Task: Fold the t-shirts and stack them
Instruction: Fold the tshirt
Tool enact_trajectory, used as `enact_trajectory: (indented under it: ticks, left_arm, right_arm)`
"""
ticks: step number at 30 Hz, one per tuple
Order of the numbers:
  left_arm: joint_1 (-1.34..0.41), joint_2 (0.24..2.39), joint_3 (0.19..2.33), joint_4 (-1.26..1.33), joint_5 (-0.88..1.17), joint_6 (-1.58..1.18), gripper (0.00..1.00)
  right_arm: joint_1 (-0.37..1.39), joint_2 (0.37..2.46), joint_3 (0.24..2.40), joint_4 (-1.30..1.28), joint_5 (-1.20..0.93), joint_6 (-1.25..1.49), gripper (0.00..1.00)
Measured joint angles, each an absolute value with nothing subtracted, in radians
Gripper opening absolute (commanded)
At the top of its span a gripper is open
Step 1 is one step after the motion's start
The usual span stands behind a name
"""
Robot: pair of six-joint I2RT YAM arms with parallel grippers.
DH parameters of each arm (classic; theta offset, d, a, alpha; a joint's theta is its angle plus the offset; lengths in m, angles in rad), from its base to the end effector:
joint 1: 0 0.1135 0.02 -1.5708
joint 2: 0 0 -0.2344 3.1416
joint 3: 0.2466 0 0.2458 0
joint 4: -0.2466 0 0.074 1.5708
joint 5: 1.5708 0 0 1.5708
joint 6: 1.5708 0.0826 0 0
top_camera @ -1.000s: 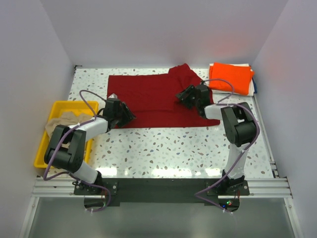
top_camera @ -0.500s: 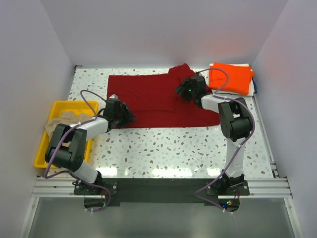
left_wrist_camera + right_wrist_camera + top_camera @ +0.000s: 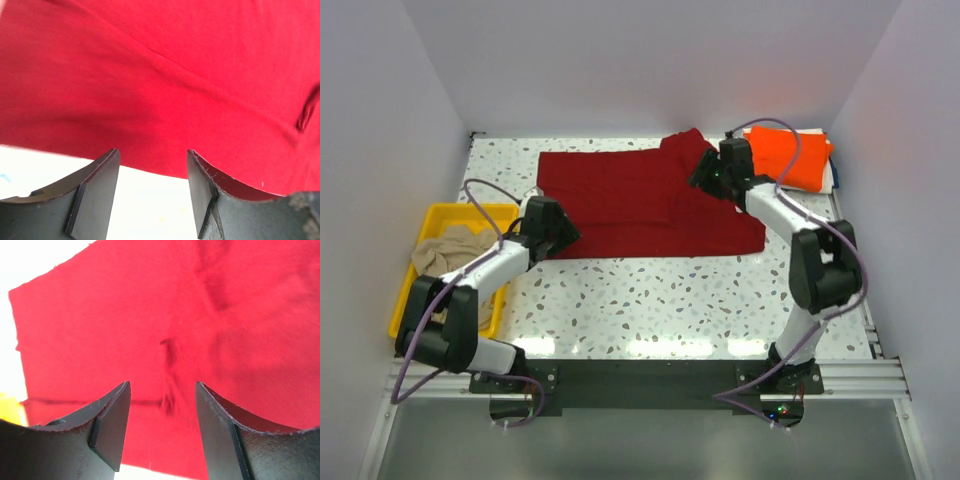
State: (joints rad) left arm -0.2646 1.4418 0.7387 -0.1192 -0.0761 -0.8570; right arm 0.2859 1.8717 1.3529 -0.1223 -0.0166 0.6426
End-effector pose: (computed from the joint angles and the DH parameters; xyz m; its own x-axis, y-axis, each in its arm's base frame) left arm 0.3075 -0.0768 0.1230 -0.6224 -0.6122 -0.4877 -0.3965 0.7838 -0.4779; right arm 0.4330 0.1287 0.1776 -0.6360 0.4376 -0.6356 0.1079 0.8660 0.4882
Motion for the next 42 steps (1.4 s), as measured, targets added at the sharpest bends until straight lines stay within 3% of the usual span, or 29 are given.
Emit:
enact_trajectory:
  ticks: [9, 16, 24, 36, 42]
  left_arm:
    - [-0.264, 1.295, 0.738, -0.341, -0.403, -0.973, 0.58]
    - [-0.199, 1.338, 0.723, -0.4, -0.485, -1.05, 0.57]
    - [-0.167, 1.419, 0.721, -0.39, -0.496, -1.073, 0.53]
    - [-0.16, 1.512, 0.722, -0.327, -0.5, -1.08, 0.19]
    - [-0.159, 1.519, 0.723, -0.304, -0.501, -1.069, 0.09]
  right_arm:
    - [0.136, 1.365, 1.007, -0.224, -0.017, 0.64, 0.57]
    - [0.123, 1.315, 0.769, -0.284, -0.036, 0.647, 0.56]
    - [0.058, 1.283, 0.728, -0.287, -0.047, 0.646, 0.56]
    - [0.024, 1.303, 0.704, -0.262, -0.061, 0.643, 0.56]
    - [0.013, 1.337, 0.695, -0.251, -0.051, 0.644, 0.55]
